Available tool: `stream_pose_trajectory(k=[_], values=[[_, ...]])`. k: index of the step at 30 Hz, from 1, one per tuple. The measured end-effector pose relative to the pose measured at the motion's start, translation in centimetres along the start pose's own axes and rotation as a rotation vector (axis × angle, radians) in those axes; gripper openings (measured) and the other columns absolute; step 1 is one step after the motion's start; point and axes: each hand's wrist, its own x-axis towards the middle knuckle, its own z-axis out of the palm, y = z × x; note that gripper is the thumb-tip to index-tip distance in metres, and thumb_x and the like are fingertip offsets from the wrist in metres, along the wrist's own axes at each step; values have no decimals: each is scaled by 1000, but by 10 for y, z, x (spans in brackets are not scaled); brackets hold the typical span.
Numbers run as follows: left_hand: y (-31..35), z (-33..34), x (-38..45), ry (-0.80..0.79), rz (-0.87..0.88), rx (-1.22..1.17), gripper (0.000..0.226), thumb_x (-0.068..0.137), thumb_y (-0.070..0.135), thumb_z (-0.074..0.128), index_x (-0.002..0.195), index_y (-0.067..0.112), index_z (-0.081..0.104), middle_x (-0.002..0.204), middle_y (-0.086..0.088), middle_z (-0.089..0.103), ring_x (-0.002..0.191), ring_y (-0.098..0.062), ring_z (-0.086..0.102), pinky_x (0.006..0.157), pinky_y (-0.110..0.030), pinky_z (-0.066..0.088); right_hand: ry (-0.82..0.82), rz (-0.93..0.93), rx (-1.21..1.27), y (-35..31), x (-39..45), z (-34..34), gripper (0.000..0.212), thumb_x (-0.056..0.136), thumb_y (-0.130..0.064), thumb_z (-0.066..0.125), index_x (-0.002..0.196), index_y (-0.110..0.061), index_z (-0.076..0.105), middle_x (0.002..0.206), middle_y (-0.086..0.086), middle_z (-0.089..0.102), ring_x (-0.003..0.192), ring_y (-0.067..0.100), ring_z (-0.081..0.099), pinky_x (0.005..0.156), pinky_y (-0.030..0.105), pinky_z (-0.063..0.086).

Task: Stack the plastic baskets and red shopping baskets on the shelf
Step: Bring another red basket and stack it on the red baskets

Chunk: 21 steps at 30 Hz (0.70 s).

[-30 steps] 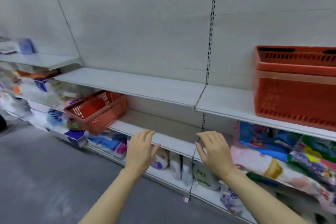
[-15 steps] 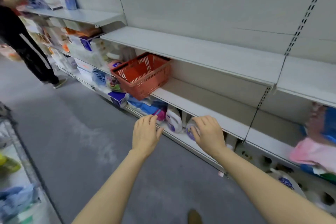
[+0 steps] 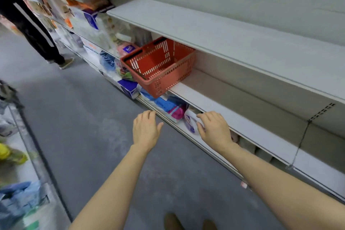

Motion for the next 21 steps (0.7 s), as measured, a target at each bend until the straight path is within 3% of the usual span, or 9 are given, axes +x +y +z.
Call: stream_pose_trajectory(k=[9,12,17,21], values=[[-55,28,137,-23,-61,-123,49,92,32,66,133,8,55,133,-12,56,119,-33,50,98,-43,41,6,98,21,1,100,67,23,86,-22,51,93,-10,69,84,4,68,80,31,62,72,39,50],[-72,42,197,15,-201,-316,55,94,30,64,140,8,45,142,-13,48,127,-34,46,100,-46,43,35,141,-18,1,131,92,25,84,-23,51,95,-10,69,86,4,69,83,30,63,75,37,47],[-78,71,278,63,-529,-599,85,96,33,62,155,-2,12,161,-21,20,145,-38,26,115,-45,25,82,198,-68,9,166,123,27,84,-23,52,97,-9,70,89,5,70,84,30,64,76,37,48],[-94,103,313,13,-601,-699,75,89,11,64,152,2,24,153,-21,37,139,-39,39,111,-49,37,119,205,-99,19,182,136,27,86,-23,51,97,-9,70,88,5,70,81,29,64,79,32,41]])
